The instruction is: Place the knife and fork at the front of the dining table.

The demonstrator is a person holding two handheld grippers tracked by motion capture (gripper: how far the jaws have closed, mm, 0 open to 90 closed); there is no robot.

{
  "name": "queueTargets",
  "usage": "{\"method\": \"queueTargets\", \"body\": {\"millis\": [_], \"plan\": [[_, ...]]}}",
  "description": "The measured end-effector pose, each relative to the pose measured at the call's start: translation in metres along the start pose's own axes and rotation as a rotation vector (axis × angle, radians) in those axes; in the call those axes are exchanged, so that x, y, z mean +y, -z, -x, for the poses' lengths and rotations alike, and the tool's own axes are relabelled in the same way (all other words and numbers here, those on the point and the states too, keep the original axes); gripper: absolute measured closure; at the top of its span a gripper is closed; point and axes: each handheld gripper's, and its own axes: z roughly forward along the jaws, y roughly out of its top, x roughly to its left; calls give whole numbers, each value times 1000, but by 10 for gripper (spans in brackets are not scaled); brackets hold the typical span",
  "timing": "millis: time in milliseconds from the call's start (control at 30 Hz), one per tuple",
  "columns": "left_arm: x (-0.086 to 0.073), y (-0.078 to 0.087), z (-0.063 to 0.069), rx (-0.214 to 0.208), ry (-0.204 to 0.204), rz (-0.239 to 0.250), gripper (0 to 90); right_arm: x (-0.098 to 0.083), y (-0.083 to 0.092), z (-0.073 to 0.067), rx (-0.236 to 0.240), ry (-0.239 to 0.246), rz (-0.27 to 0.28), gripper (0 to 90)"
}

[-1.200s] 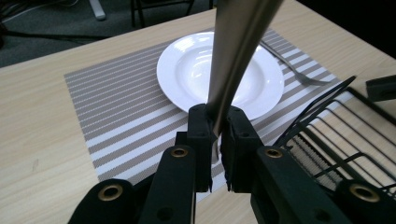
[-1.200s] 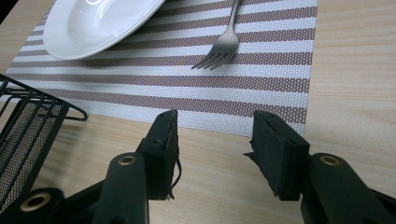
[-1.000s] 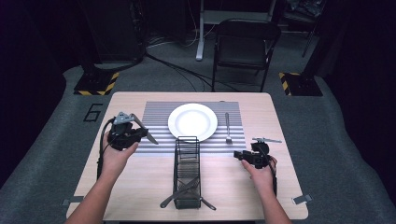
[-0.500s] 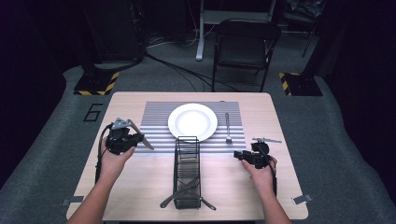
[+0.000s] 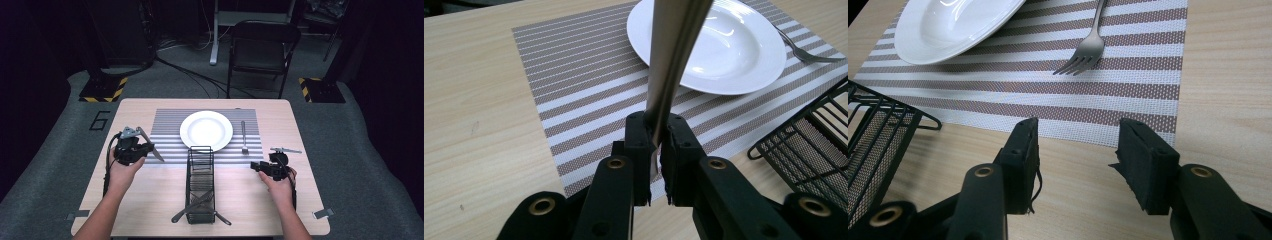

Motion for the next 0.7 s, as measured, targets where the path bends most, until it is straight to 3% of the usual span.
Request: {"method": "queueTargets", "body": {"millis": [367,700], "plan": [[9,-16,2,21,36,37,822,0,0,0,0,-3,5,508],[17,-29,4,33,39,55,824,0,0,2,2,-5,7,508]]}}
